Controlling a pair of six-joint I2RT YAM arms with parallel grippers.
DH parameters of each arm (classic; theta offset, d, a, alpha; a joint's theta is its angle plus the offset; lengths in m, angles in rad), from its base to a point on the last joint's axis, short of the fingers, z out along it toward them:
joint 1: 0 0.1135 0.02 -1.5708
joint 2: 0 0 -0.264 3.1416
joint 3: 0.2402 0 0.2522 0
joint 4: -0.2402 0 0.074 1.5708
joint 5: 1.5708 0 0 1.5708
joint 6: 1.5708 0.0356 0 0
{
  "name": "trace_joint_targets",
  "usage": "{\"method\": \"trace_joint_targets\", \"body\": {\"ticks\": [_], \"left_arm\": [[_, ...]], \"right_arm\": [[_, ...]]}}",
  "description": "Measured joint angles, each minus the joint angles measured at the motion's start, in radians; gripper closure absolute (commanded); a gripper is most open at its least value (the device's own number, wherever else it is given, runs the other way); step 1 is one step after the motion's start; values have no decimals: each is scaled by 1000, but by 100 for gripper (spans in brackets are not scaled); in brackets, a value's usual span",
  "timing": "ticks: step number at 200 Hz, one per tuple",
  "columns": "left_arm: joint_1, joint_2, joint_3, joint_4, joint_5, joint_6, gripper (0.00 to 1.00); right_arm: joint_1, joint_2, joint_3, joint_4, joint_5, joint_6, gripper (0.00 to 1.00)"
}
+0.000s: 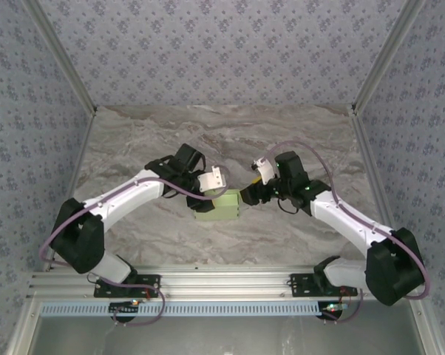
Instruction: Fold the paper box
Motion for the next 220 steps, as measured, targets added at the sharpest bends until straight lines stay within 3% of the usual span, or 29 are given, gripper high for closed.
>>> {"method": "trace_joint_targets", "body": {"ticks": [14, 48, 67, 93, 119, 140, 184, 220], "left_arm": [[0, -37, -4, 2, 10, -22, 1], [0, -193, -26, 15, 15, -111, 1], [0, -305, -60, 54, -38, -198, 1], [0, -421, -103, 85, -181, -403, 1], [0, -478, -174, 81, -367, -704, 1], [6, -483, -235, 69, -405, -861, 1], [4, -562, -373, 93, -391, -1053, 21], [-8, -553, -392, 116, -385, -1093, 22]], "right_arm": [[11, 10, 14, -18, 1, -13, 41], [52, 12, 24, -34, 20, -13, 46], [75, 12, 25, -41, 39, -9, 46], [99, 11, 28, -51, 64, -1, 48], [113, 8, 39, -81, 109, 6, 53], [114, -6, 48, -103, 136, 17, 56], [116, -23, 59, -120, 161, 60, 61], [123, -23, 59, -127, 169, 98, 62]]}}
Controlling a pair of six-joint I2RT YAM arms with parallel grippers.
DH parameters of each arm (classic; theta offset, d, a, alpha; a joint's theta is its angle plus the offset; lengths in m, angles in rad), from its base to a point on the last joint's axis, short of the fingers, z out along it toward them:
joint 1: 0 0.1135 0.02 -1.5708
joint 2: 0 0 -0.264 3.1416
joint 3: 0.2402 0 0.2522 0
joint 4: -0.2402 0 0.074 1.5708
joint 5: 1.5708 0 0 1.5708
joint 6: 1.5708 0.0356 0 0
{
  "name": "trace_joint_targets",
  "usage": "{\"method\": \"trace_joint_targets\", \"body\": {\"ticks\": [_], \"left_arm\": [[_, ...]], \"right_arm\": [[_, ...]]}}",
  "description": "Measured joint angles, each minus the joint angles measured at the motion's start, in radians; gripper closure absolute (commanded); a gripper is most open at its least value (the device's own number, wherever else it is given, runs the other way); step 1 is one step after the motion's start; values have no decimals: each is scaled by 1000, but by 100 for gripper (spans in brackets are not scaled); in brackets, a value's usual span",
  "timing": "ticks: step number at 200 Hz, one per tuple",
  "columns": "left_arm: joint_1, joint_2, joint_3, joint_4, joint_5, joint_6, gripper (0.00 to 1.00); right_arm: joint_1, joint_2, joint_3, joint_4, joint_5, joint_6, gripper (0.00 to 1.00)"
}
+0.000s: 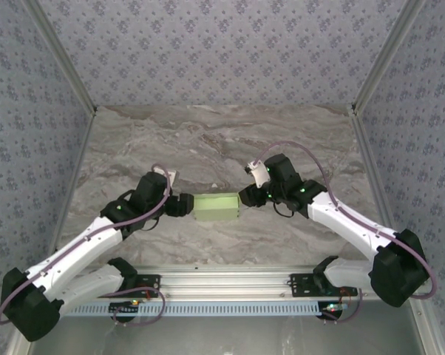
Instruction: Fold the paper box
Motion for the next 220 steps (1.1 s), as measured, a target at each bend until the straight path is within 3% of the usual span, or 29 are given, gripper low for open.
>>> {"method": "trace_joint_targets", "body": {"ticks": [78, 97, 156, 185, 220], "left_arm": [[-77, 98, 11, 14, -74, 18, 31], [-84, 98, 15, 26, -79, 31, 41], [-113, 144, 24, 71, -105, 36, 50], [-130, 192, 35, 72, -108, 29, 64], [-139, 222, 45, 69, -113, 18, 74]], "right_arm": [[39, 5, 0, 0, 19, 13, 67], [41, 14, 0, -1, 26, 18, 68], [50, 24, 10, 0, 45, 42, 75], [65, 47, 24, 1, 54, 74, 80], [95, 64, 35, -3, 90, 118, 81]]}}
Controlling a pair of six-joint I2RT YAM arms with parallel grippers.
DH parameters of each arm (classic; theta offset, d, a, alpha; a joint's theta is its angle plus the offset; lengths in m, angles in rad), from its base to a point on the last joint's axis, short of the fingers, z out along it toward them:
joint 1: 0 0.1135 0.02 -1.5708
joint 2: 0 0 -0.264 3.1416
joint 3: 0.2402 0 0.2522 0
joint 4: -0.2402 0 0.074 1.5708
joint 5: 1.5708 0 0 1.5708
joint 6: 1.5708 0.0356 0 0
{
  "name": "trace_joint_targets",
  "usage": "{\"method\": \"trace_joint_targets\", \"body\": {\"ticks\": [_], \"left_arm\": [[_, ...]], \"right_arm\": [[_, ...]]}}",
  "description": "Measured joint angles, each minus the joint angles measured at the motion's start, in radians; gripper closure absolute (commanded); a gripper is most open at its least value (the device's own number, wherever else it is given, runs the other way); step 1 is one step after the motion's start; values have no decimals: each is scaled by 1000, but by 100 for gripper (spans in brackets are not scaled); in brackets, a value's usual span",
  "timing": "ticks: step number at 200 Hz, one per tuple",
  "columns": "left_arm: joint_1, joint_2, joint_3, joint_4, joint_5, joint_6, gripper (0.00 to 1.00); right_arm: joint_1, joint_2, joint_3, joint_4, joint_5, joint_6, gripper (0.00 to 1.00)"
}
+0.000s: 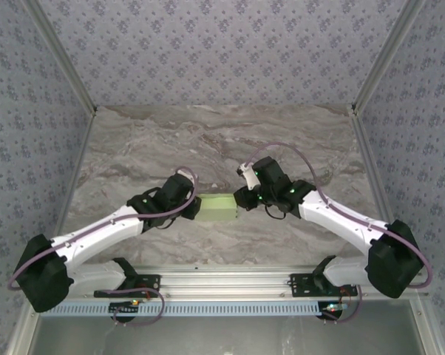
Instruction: Fold the paper box
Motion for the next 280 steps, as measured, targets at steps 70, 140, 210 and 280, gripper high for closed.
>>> {"method": "trace_joint_targets", "body": {"ticks": [70, 140, 210, 280], "left_arm": [[-1, 61, 58, -40, -18, -10, 79], [-7, 71, 70, -49, -29, -29, 78], [-7, 90, 74, -39, -32, -74, 77], [-7, 93, 72, -22, -24, -132, 76]], "right_arm": [[18, 20, 22, -6, 80, 118, 84], [32, 53, 74, -56, 127, 228, 86], [88, 16, -1, 29, 243, 277, 90], [179, -17, -60, 90, 417, 372, 90]]}}
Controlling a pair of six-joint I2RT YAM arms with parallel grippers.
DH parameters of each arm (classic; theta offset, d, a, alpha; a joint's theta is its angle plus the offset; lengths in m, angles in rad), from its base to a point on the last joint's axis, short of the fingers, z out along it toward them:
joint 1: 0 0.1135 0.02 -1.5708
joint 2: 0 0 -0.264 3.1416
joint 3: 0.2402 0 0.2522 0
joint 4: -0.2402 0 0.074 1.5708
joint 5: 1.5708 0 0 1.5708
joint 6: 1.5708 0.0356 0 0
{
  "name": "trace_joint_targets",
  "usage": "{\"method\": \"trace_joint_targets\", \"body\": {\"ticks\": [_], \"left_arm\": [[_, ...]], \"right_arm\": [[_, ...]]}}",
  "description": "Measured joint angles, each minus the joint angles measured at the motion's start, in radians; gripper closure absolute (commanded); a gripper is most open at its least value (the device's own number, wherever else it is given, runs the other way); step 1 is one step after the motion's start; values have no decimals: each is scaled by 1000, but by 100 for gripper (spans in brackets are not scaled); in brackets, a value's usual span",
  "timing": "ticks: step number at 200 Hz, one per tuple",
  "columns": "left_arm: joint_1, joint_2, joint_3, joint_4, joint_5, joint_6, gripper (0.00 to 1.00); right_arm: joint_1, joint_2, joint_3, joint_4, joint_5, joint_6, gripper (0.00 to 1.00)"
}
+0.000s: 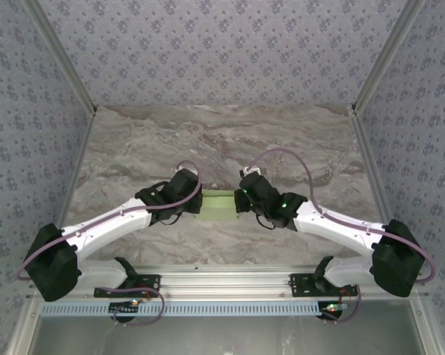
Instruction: Fold the paper box
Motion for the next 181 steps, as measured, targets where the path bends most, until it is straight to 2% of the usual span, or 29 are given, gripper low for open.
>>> {"method": "trace_joint_targets", "body": {"ticks": [134, 181], "left_arm": [[0, 18, 0, 31, 4, -34, 76], [0, 18, 0, 31, 0, -34, 76]], "right_arm": [[9, 102, 178, -238, 39, 178, 90], [20, 126, 207, -278, 60, 189, 90]]}}
